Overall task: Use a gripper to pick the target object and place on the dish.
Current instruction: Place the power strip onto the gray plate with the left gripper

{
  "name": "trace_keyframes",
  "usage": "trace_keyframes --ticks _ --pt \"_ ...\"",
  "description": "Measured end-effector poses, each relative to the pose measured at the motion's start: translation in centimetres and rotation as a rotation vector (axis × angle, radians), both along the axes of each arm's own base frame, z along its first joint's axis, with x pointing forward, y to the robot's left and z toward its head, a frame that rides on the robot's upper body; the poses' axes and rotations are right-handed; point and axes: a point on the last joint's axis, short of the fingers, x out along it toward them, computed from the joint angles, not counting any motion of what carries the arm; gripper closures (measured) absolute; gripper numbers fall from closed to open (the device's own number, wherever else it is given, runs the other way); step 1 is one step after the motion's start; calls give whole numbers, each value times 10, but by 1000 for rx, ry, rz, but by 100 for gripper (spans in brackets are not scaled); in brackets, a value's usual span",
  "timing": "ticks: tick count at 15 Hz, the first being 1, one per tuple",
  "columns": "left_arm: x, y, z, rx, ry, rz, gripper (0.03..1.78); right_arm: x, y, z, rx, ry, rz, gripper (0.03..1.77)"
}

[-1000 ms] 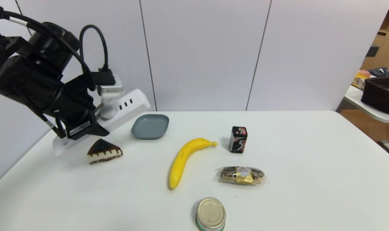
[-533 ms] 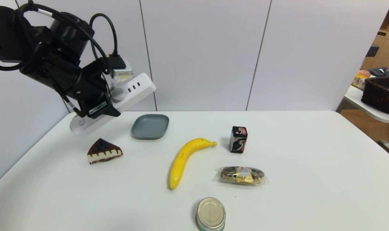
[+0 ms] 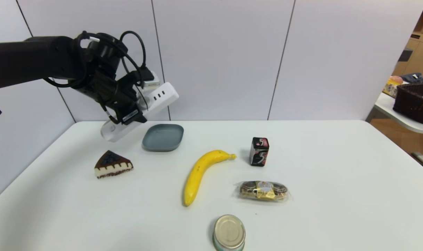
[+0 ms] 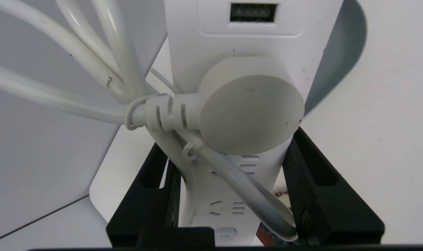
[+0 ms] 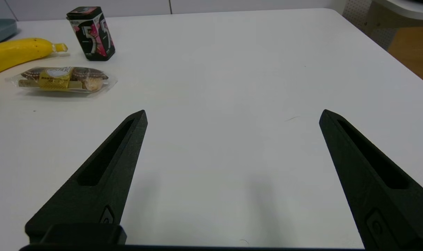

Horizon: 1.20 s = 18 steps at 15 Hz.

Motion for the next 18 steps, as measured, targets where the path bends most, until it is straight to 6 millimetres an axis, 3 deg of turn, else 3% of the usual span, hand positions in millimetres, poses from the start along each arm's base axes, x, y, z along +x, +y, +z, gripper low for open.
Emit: trace_keyframes --ticks 7,18 --pt "31 -2 -28 16 -31 -44 95 0 0 0 0 0 -1 9" --pt "31 -9 -33 186 -62 -230 95 0 0 0 0 0 -1 9"
